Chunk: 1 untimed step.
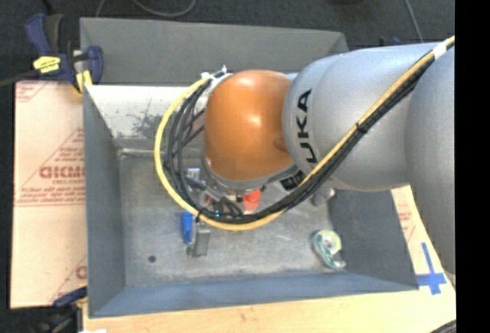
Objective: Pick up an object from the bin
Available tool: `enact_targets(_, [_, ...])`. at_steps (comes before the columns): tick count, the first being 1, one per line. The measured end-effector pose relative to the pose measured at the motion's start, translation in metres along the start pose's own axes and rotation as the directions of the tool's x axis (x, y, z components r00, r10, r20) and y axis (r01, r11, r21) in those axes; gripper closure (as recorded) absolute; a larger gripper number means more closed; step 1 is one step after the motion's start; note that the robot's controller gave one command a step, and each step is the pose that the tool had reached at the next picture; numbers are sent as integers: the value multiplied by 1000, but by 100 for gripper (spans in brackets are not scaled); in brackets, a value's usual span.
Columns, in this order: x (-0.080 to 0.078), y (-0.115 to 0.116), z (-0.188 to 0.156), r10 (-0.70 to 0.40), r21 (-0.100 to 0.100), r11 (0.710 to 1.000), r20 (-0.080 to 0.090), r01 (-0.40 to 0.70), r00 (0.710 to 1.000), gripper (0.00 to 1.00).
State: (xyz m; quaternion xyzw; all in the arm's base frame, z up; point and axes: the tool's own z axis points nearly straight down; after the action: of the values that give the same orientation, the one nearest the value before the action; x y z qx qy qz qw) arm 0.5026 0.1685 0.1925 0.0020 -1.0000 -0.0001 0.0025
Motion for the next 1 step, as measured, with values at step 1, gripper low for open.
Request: enact_targets(1, [-39, -35, 125, -165, 3, 986, 2, 165, 986, 0])
